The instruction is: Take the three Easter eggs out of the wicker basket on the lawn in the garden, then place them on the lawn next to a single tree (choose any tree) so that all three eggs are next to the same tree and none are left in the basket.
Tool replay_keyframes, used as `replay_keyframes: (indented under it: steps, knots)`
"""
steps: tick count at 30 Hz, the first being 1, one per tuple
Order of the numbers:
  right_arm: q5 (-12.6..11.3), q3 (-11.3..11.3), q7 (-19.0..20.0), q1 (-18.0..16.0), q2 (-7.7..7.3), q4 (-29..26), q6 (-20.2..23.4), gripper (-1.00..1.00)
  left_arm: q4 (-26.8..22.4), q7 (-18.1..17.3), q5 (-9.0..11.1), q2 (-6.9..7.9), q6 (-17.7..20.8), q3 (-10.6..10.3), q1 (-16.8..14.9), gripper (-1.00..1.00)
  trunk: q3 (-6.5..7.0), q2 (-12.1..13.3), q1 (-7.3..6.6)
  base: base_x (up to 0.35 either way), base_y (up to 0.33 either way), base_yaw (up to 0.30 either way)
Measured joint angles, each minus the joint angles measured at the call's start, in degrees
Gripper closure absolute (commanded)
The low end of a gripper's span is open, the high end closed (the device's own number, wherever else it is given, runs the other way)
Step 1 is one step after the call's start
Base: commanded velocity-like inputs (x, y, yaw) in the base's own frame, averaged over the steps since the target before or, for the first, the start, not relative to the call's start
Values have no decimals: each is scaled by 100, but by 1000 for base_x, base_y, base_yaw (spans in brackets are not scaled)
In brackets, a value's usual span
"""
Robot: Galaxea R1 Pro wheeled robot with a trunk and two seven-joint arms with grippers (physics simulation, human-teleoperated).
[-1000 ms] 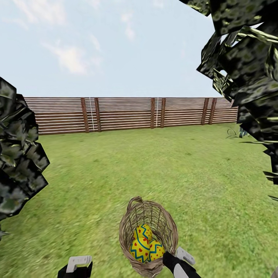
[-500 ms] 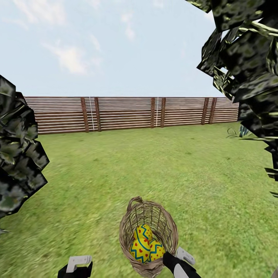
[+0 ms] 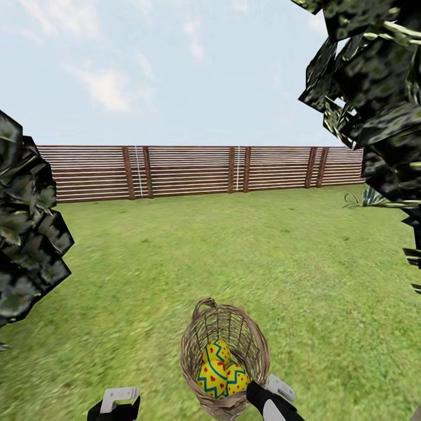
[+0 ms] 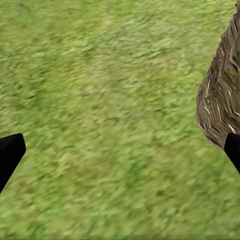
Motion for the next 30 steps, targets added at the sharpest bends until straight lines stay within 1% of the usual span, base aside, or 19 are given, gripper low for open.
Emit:
replay_keyframes:
  steps: [30]
  knots:
    - [0, -4, -6, 0, 0, 0, 0, 100, 20, 9, 0, 0, 0, -9, 2, -100, -539, -1204, 659, 0, 0, 0]
